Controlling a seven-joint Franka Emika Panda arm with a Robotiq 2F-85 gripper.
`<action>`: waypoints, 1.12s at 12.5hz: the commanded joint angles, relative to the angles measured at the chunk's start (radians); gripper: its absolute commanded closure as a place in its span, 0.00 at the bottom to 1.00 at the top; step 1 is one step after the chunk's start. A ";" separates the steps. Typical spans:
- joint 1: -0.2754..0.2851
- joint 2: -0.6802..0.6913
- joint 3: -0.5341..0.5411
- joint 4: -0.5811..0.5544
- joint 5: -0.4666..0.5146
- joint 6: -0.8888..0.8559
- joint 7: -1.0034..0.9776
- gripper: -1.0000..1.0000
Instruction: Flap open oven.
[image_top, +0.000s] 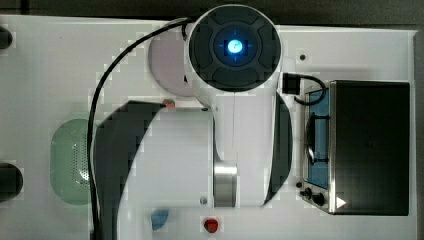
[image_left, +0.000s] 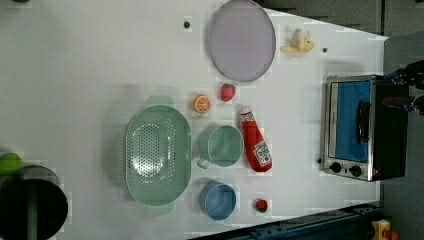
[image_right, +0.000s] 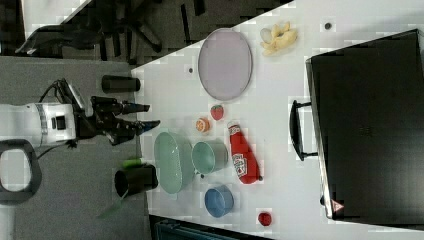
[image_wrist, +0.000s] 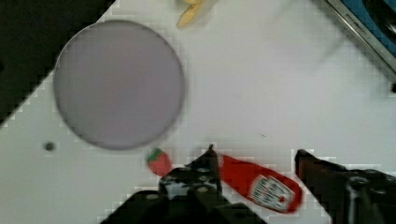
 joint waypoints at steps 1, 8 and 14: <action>-0.053 -0.325 -0.050 -0.237 -0.027 -0.121 -0.026 0.21; -0.053 -0.325 -0.050 -0.237 -0.027 -0.121 -0.026 0.30; -0.055 -0.322 -0.072 -0.244 -0.033 -0.109 -0.049 0.82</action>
